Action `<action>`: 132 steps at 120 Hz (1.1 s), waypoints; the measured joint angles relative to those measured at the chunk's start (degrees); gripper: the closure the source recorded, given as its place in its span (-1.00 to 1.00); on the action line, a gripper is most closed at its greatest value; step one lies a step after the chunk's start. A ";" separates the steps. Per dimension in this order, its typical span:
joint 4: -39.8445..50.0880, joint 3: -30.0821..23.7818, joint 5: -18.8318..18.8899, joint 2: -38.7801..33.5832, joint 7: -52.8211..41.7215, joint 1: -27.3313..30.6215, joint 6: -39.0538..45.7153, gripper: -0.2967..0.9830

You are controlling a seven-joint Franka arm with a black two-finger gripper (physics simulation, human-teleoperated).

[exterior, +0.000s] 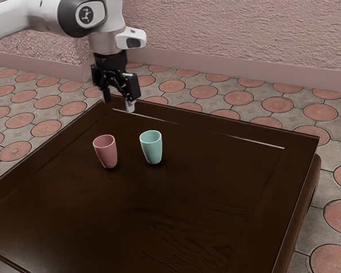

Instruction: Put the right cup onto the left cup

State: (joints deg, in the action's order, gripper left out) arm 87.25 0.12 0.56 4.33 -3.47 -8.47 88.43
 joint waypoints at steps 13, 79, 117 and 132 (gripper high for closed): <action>0.03 -0.02 0.08 0.18 -0.18 -0.24 0.24 -0.54; -19.55 -3.47 -0.49 28.60 -1.80 2.83 7.96 -0.43; -25.90 -8.33 -0.23 38.21 -4.37 8.70 11.63 -0.39; -27.84 -8.94 0.74 40.36 -5.32 10.09 12.29 -0.37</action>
State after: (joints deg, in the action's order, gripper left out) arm 59.42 -8.82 1.30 44.69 -8.78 1.62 100.72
